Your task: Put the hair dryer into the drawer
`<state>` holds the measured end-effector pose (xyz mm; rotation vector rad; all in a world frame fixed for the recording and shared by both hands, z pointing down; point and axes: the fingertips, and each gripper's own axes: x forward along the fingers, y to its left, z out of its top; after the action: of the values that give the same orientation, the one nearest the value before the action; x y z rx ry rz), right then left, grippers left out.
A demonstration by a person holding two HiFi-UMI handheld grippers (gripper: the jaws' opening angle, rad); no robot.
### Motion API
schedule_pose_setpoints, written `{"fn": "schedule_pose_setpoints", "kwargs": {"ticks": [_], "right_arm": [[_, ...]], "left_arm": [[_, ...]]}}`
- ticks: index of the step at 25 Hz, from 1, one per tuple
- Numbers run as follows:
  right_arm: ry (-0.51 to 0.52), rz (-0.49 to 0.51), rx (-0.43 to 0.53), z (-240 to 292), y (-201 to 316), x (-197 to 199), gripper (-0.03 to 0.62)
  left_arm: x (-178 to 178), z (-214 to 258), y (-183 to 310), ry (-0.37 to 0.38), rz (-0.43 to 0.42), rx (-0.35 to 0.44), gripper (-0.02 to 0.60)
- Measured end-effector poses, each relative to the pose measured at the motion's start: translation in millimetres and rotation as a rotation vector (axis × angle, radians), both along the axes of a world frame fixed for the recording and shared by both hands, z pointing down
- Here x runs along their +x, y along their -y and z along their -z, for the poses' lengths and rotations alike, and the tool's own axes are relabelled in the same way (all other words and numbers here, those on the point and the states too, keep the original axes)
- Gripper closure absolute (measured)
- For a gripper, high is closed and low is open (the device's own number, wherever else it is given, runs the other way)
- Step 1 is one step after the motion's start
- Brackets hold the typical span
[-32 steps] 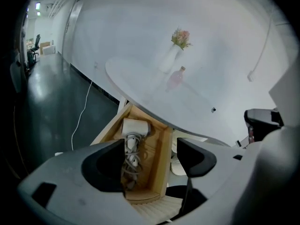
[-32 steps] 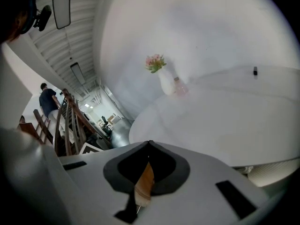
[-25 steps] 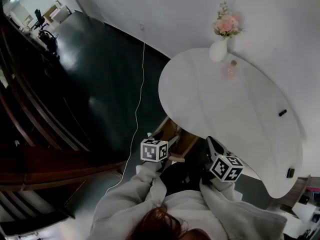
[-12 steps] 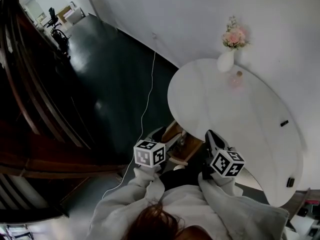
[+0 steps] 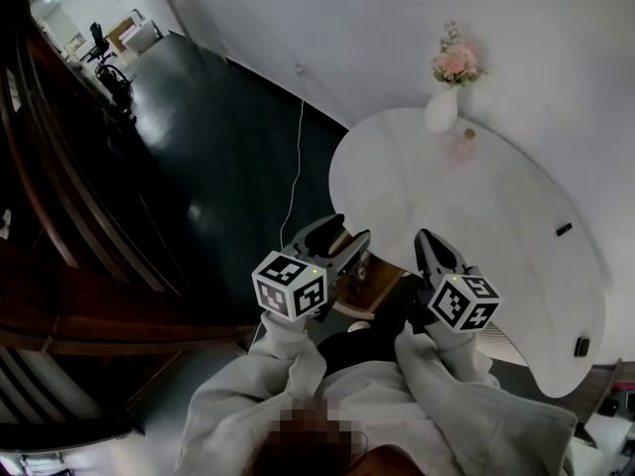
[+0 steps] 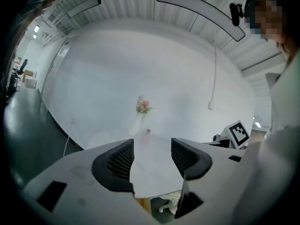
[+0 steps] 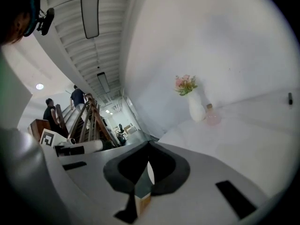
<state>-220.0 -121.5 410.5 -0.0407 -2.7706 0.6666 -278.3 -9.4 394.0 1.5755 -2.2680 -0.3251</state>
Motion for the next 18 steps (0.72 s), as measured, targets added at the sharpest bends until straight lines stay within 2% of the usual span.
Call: {"fn": "schedule_pose_setpoints", "kwargs": {"ticks": [3, 6, 9, 13, 18], "right_arm": [[0.034, 0.021, 0.039, 15.7, -1.1, -0.6, 0.545], [0.062, 0.027, 0.070, 30.4, -2.0, 0.9, 0.545], [0.080, 0.017, 0.103, 40.3, -1.7, 3.1, 0.545], [0.079, -0.002, 0.152, 39.8, 2.9, 4.9, 0.545], [0.078, -0.019, 0.233, 39.9, 6.9, 1.6, 0.545]], "left_arm": [[6.2, 21.8, 4.4, 0.049, -0.011, 0.027, 0.383], [3.5, 25.8, 0.0, 0.077, 0.044, 0.004, 0.492], [-2.2, 21.8, -10.7, 0.087, 0.112, -0.024, 0.539], [-6.6, 15.4, -23.1, 0.101, 0.171, -0.029, 0.563], [-9.1, 8.2, -25.8, 0.099, 0.173, -0.051, 0.566]]}}
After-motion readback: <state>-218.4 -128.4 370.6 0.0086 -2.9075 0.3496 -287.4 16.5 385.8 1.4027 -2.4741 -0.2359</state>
